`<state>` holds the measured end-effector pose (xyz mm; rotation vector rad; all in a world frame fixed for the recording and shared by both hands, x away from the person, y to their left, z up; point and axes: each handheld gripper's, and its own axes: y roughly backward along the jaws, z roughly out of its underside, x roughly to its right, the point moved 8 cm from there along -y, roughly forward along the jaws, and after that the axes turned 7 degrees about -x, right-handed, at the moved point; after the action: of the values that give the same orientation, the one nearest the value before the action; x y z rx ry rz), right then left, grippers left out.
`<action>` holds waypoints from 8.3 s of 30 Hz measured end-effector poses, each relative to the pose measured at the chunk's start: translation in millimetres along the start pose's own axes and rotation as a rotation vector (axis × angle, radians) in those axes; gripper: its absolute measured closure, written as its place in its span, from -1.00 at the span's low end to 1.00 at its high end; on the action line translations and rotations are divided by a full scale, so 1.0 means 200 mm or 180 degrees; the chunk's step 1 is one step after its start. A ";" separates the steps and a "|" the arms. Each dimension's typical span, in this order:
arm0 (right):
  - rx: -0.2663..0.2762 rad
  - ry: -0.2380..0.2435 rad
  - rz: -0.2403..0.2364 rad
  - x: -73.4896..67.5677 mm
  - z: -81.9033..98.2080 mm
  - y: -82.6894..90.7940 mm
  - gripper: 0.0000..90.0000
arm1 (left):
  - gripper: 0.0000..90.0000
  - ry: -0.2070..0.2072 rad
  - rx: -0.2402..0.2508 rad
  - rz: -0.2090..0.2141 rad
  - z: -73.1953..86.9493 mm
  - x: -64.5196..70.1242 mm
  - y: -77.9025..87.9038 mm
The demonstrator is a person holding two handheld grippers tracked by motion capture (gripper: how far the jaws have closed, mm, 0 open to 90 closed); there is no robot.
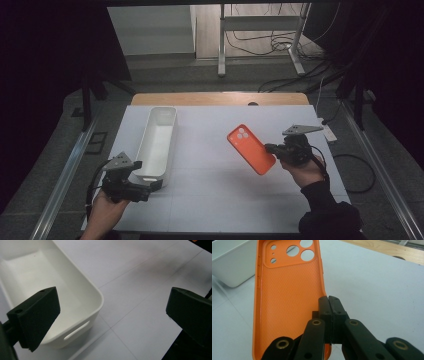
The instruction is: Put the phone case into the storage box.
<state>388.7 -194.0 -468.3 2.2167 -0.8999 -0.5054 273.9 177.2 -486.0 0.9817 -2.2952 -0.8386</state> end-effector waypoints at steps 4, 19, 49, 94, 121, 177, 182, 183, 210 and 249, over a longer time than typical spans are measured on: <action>0.0013 0.0008 -0.0009 -0.01 0.00 0.00 0.97 | -1.00 -0.0005 -0.0006 0.0100 -0.04 0.02 -0.04; 0.0059 0.0058 -0.0010 -0.04 -0.02 0.00 0.97 | -1.00 0.0007 -0.0046 0.0391 -0.16 0.08 -0.14; 0.0152 0.0100 -0.0016 -0.08 -0.05 0.01 0.97 | -1.00 0.0065 -0.0002 0.0807 -0.39 0.21 -0.33; 0.0226 0.0278 -0.0129 -0.28 -0.09 -0.04 0.97 | -1.00 0.0162 -0.0139 0.1065 -0.52 0.35 -0.51; 0.0257 0.0414 -0.0248 -0.40 -0.10 -0.07 0.97 | -0.60 0.0441 -0.0203 0.1479 -0.53 0.36 -0.57; -0.0057 0.0322 -0.0723 -0.41 0.02 -0.10 -1.00 | 0.88 0.0242 -0.0258 0.1659 -0.45 0.31 -0.50; 0.0026 0.0324 -0.0854 -0.42 0.03 -0.09 -1.00 | 0.88 0.0157 -0.0285 0.1675 -0.44 0.31 -0.50; 0.0017 0.0335 -0.0865 -0.43 0.04 -0.09 -1.00 | 0.88 0.0144 -0.0291 0.1684 -0.44 0.31 -0.50; -0.0386 0.0455 -0.1146 -0.56 0.08 -0.15 -0.99 | 0.88 -0.0354 -0.0285 0.2115 -0.45 0.44 -0.47; -0.0464 0.0711 -0.1517 -0.62 0.07 -0.09 0.88 | 0.20 -0.0754 -0.0363 0.1798 -0.46 0.49 -0.45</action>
<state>304.4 -101.1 -480.0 2.2929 -0.2064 -0.5060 314.8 21.2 -466.2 0.1611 -2.4959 -0.8532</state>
